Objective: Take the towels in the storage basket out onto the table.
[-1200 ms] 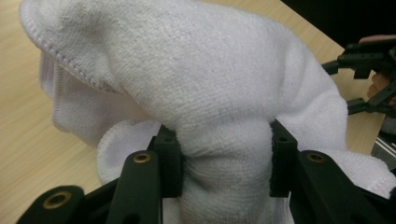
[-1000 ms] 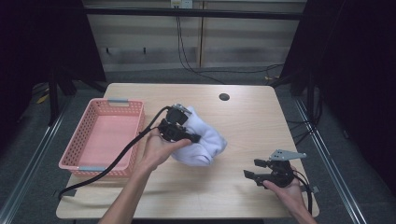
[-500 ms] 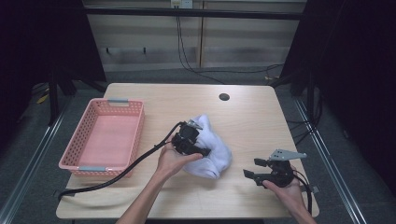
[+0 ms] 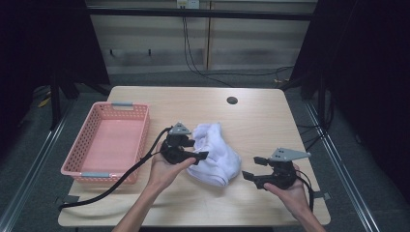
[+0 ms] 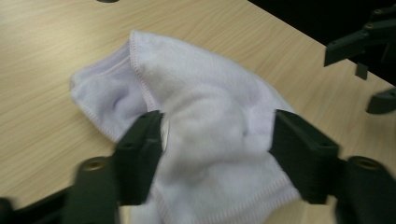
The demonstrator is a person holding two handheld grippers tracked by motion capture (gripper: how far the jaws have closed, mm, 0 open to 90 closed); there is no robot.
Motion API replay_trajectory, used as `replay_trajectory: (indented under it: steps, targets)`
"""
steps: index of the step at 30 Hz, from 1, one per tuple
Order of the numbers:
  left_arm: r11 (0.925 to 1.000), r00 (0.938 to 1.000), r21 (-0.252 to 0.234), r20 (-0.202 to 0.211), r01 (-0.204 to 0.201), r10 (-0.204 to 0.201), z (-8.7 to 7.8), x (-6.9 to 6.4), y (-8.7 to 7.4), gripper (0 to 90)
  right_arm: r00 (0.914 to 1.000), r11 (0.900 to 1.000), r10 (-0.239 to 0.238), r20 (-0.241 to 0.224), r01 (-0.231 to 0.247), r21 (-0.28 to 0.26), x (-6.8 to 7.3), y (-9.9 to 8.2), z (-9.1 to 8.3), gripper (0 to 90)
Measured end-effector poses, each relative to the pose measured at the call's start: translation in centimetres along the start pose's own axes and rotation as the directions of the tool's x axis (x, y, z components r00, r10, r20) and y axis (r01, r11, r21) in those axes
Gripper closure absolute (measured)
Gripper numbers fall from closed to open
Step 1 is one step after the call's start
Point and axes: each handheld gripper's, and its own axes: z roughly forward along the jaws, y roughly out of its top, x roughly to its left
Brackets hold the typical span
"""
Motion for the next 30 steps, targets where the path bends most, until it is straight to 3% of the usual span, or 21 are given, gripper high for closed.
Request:
replay_trajectory:
  steps: [2, 4, 5, 9, 12, 13, 14, 15, 16, 17, 18, 19, 20, 21, 22, 24, 25, 27, 28, 29, 30]
  targets:
    - [0.9992, 0.9994, -0.021, 0.007, 0.035, -0.035, -1.6, -0.3, -0.9, 43.8, 0.9991, 0.9995, -0.032, -0.028, 0.032, -0.005, 0.8, 1.4, 1.4, 37.1]
    - [0.9996, 0.9998, -0.021, -0.004, 0.021, -0.021, -2.2, -0.5, -1.3, 48.6, 0.9981, 0.9990, -0.045, -0.041, 0.045, -0.002, 1.0, 2.0, 2.1, 39.4]
    - [0.9997, 0.9998, -0.023, -0.016, 0.011, -0.012, -2.9, -0.9, -2.0, 51.4, 0.9959, 0.9981, -0.061, -0.067, 0.061, -0.004, 1.5, 3.4, 3.8, 42.9]
    - [0.9996, 0.9992, -0.024, -0.038, 0.015, -0.016, -3.8, -1.2, -4.1, 54.9, 0.9904, 0.9961, -0.081, -0.112, 0.085, 0.026, 2.3, 5.1, 6.8, 45.6]
    - [0.9998, 0.9988, -0.019, -0.048, 0.011, -0.012, -3.9, -1.1, -5.1, 54.4, 0.9897, 0.9911, -0.107, -0.095, 0.114, 0.069, 2.6, 5.3, 8.6, 44.8]
    - [0.9991, 0.9986, -0.029, -0.043, 0.030, -0.031, -3.8, -1.0, -5.6, 52.6, 0.9899, 0.9869, -0.114, -0.084, 0.122, 0.105, 2.6, 5.0, 10.1, 49.6]
    - [0.9981, 0.9983, -0.037, -0.029, 0.049, -0.050, -3.7, -0.8, -6.2, 52.6, 0.9899, 0.9869, -0.114, -0.084, 0.122, 0.105, 2.6, 5.0, 10.1, 49.6]
    - [0.9966, 0.9971, -0.036, -0.020, 0.073, -0.074, -3.0, -0.4, -7.0, 50.5, 0.9906, 0.9846, -0.124, -0.058, 0.130, 0.117, 2.6, 4.8, 10.7, 69.3]
    - [0.9966, 0.9971, -0.036, -0.020, 0.073, -0.074, -3.0, -0.4, -7.0, 48.4, 0.9906, 0.9846, -0.124, -0.058, 0.130, 0.117, 2.6, 4.8, 10.7, 69.3]
    - [0.9969, 0.9970, -0.024, -0.018, 0.075, -0.075, -2.4, -0.3, -7.2, 47.2, 0.9947, 0.9926, -0.079, -0.066, 0.085, 0.087, 2.2, 4.9, 10.4, 84.2]
    - [0.9993, 0.9980, -0.007, -0.052, 0.036, -0.036, -1.6, -0.2, -7.1, 46.8, 0.9948, 0.9941, -0.074, -0.070, 0.079, 0.074, 2.1, 5.0, 10.1, 85.0]
    - [0.9987, 0.9977, -0.012, -0.047, 0.049, -0.050, -1.3, -0.1, -7.1, 44.5, 0.9954, 0.9955, -0.073, -0.061, 0.077, 0.056, 2.0, 5.1, 9.5, 85.8]
    - [0.9972, 0.9973, -0.014, -0.005, 0.073, -0.073, -0.9, 0.3, -7.0, 43.9, 0.9958, 0.9964, -0.070, -0.058, 0.073, 0.043, 2.0, 5.2, 9.1, 86.1]
    - [0.9970, 0.9971, -0.021, -0.015, 0.075, -0.075, -0.5, 0.4, -6.9, 43.9, 0.9961, 0.9970, -0.069, -0.055, 0.070, 0.032, 1.8, 5.4, 8.5, 86.2]
    - [0.9988, 0.9982, -0.015, -0.036, 0.046, -0.047, 0.0, 0.4, -6.8, 43.6, 0.9964, 0.9978, -0.063, -0.056, 0.064, 0.015, 1.7, 5.5, 7.9, 86.5]
    - [0.9988, 0.9983, -0.014, -0.032, 0.047, -0.048, 0.4, 0.5, -6.6, 41.9, 0.9975, 0.9981, -0.061, -0.037, 0.061, -0.004, 1.4, 5.5, 6.9, 86.6]
    - [0.9978, 0.9981, -0.027, -0.012, 0.060, -0.061, 0.8, 0.6, -6.5, 41.9, 0.9975, 0.9981, -0.061, -0.037, 0.061, -0.004, 1.4, 5.5, 6.9, 86.6]
    - [0.9993, 1.0000, -0.036, -0.001, 0.007, -0.007, 2.3, -0.1, -5.8, 41.7, 0.9991, 0.9986, -0.041, -0.008, 0.041, -0.032, 0.8, 5.2, 5.6, 86.9]
    - [0.9993, 1.0000, -0.036, -0.001, 0.007, -0.007, 2.3, -0.1, -5.8, 42.9, 0.9991, 0.9986, -0.041, -0.008, 0.041, -0.032, 0.8, 5.2, 5.6, 86.9]
    - [0.9999, 0.9997, -0.002, 0.021, 0.010, -0.010, 3.7, -0.2, -5.6, 46.4, 0.9993, 0.9989, -0.035, -0.013, 0.035, -0.030, 0.4, 4.8, 5.2, 86.9]
    - [0.9999, 0.9997, -0.002, 0.021, 0.010, -0.010, 3.7, -0.2, -5.6, 50.1, 0.9993, 0.9989, -0.035, -0.013, 0.035, -0.030, 0.4, 4.8, 5.2, 86.9]
